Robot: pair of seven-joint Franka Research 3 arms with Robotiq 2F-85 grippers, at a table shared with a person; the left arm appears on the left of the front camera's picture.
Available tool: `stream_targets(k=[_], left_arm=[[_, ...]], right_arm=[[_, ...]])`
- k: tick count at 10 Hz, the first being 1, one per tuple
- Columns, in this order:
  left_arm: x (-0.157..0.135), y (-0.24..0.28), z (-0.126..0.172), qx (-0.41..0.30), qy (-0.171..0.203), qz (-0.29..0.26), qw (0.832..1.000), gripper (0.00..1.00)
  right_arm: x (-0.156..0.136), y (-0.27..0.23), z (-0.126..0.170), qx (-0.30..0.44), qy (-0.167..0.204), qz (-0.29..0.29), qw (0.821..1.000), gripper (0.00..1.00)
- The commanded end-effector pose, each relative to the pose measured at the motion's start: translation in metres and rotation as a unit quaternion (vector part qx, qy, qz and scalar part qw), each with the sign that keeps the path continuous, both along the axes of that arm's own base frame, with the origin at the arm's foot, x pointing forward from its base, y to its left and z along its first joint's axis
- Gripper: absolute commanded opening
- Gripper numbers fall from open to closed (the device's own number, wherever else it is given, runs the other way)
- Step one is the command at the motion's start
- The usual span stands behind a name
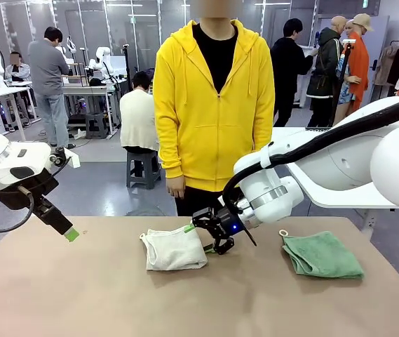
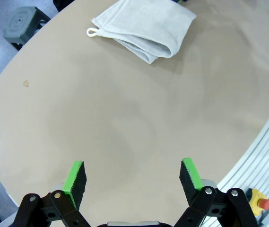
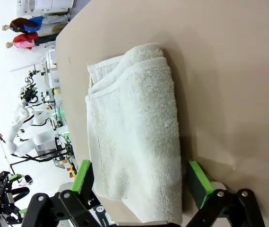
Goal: Fold the towels and place them in the basket.
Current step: Stack the folded Towel with hook on the right side of the table.
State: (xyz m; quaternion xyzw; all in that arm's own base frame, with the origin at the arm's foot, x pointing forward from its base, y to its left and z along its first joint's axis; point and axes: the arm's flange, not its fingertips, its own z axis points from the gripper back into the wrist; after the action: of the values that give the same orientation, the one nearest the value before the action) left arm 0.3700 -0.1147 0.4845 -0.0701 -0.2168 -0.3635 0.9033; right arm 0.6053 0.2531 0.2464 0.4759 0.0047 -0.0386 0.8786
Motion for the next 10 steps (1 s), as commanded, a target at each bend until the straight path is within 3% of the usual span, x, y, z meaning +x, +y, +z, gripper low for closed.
stream_targets(k=[1,3,4,5,6,7,10], left_arm=[[0.0005,0.0005,0.0,0.0,0.0,0.002,1.0,1.0],[0.0005,0.0005,0.0,0.0,0.0,0.002,1.0,1.0],[0.0005,0.0005,0.0,0.0,0.0,0.002,1.0,1.0],[0.0005,0.0005,0.0,0.0,0.0,0.002,1.0,1.0],[0.0005,0.0005,0.0,0.0,0.0,0.002,1.0,1.0],[0.0005,0.0005,0.0,0.0,0.0,0.002,1.0,1.0],[0.0005,0.0005,0.0,0.0,0.0,0.002,1.0,1.0]], right_arm=[[0.0052,0.0084,-0.0029,0.01,0.017,-0.012,1.0,0.79],[0.0056,0.0112,0.0002,0.008,0.014,-0.011,1.0,0.19],[0.006,0.0114,0.0011,0.01,0.017,-0.012,1.0,0.0],[0.0065,0.0118,0.0016,0.006,0.019,-0.014,1.0,0.0],[0.0065,0.0121,0.0019,0.003,0.019,-0.016,1.0,0.12],[0.0066,0.0126,0.0018,0.003,0.019,-0.017,1.0,0.02],[0.0056,0.0141,0.0016,0.001,0.019,-0.018,1.0,0.0]])
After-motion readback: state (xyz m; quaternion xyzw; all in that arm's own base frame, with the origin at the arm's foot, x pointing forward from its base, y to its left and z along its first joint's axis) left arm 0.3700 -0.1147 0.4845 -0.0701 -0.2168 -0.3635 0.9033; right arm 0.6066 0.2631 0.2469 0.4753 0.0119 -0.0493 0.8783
